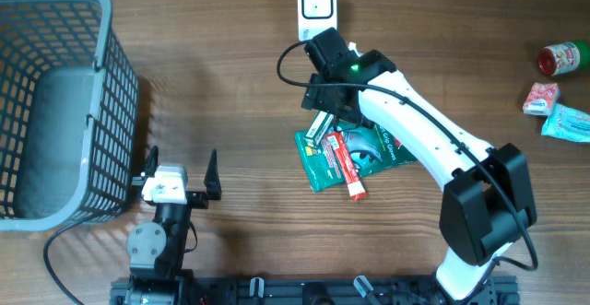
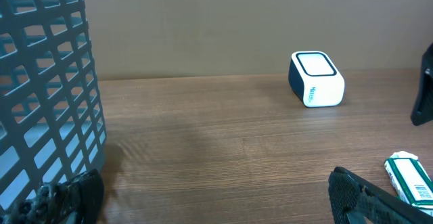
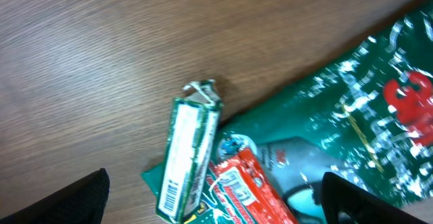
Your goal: Scan the item barcode
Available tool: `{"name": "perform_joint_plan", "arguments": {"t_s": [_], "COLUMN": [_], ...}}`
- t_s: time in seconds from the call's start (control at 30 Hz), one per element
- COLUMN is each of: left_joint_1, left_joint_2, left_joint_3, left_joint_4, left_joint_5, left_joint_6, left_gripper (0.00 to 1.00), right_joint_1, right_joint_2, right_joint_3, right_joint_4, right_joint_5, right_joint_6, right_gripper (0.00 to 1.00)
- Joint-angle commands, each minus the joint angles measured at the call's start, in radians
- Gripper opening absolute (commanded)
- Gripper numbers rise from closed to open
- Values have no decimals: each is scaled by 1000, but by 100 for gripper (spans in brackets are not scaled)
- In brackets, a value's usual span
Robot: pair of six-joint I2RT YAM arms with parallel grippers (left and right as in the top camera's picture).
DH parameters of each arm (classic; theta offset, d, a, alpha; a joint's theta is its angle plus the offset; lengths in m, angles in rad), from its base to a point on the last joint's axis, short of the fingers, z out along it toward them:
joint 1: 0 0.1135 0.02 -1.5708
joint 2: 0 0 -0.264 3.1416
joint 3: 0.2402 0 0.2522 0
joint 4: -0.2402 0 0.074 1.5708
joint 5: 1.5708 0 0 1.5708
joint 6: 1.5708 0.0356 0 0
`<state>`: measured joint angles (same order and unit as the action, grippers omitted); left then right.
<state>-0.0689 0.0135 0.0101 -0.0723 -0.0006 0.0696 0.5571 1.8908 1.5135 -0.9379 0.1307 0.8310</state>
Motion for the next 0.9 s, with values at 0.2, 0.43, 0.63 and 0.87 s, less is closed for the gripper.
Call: {"name": "perform_joint_plan", "arguments": {"t_s": [0.2, 0.43, 0.63, 0.87], "left_joint_1": [4, 4, 3, 4], "left_joint_2": [-9, -9, -9, -9], "left_joint_3": [-5, -5, -5, -5], "left_joint_4": [-3, -3, -3, -3], "left_joint_5": [15, 15, 15, 15], "left_joint_6": [-6, -6, -6, -6], "left_gripper": [100, 100, 100, 100], "right_joint_1": [-84, -92, -93, -94], "right_joint_2": [3, 81, 158, 175], "right_joint_3": [-139, -154, -154, -161], "right_joint_4": [243, 323, 314, 288], "right_joint_5": [-251, -346, -399, -295], "right_joint_6": [108, 115, 129, 144], "right_gripper": [90, 84, 71, 70]}}
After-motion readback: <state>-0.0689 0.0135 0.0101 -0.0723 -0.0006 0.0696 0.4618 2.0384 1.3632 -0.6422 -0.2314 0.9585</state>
